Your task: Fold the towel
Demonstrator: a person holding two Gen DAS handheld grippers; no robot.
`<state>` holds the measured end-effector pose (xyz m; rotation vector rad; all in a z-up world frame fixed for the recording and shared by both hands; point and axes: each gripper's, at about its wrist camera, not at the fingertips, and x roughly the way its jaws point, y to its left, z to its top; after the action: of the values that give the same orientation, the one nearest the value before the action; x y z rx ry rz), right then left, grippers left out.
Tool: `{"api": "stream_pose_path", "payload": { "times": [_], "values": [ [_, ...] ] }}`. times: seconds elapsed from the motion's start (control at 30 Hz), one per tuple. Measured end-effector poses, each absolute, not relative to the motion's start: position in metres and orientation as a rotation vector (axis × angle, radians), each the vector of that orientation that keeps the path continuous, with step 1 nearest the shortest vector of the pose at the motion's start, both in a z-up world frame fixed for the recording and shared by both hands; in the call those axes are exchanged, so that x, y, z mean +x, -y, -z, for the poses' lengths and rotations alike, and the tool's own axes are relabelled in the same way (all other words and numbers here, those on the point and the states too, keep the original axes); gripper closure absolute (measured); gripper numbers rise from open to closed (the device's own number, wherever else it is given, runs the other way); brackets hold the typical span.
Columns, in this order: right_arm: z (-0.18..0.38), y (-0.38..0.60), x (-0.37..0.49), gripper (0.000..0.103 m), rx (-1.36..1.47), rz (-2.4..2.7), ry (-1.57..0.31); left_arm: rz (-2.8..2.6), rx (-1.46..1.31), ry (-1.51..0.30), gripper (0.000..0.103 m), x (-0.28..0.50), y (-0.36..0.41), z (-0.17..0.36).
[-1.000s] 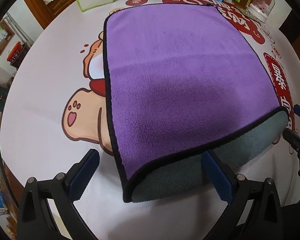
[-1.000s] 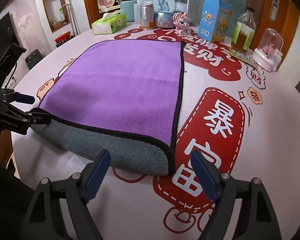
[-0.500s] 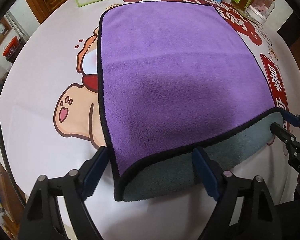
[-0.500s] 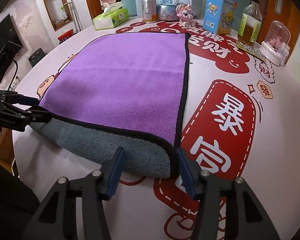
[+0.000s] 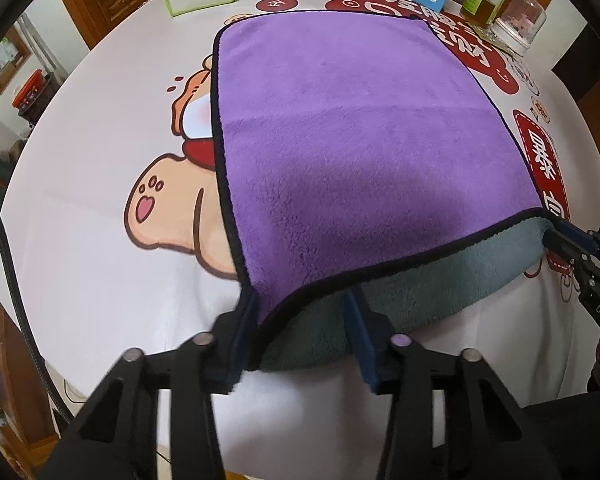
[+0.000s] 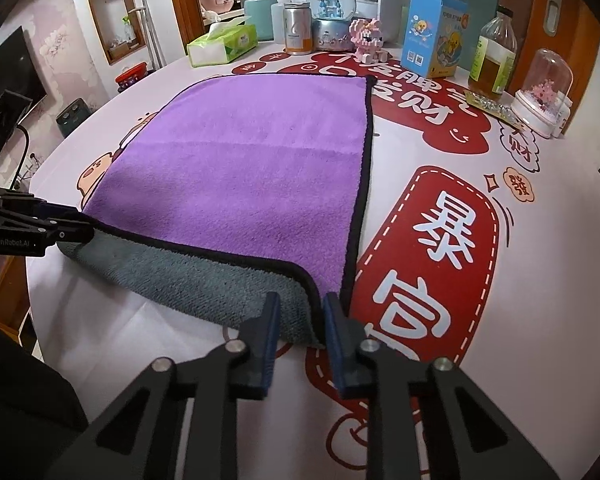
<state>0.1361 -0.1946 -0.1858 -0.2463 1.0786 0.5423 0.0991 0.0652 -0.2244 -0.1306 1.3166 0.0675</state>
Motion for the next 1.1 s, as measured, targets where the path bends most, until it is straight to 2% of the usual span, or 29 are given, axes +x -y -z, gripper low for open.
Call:
{"api": "stream_pose_path", "payload": {
  "times": [0.17, 0.27, 0.73, 1.1],
  "values": [
    [0.185, 0.194, 0.134, 0.093, -0.247, -0.542, -1.08, -0.045, -0.159, -1.319, 0.09, 0.091, -0.068, 0.222],
    [0.185, 0.194, 0.134, 0.097, -0.245, -0.545, -1.083, -0.038, -0.166, -1.325, 0.095, 0.084, -0.073, 0.221],
    [0.169, 0.194, 0.133, 0.099, -0.234, -0.531, -1.062, -0.005, -0.165, -1.313, 0.097, 0.091, -0.073, 0.204],
    [0.125, 0.195, 0.144, 0.099, -0.206, -0.501, -0.98, 0.017, -0.1, -1.232, 0.097, 0.107, -0.076, 0.152]
  ]
}}
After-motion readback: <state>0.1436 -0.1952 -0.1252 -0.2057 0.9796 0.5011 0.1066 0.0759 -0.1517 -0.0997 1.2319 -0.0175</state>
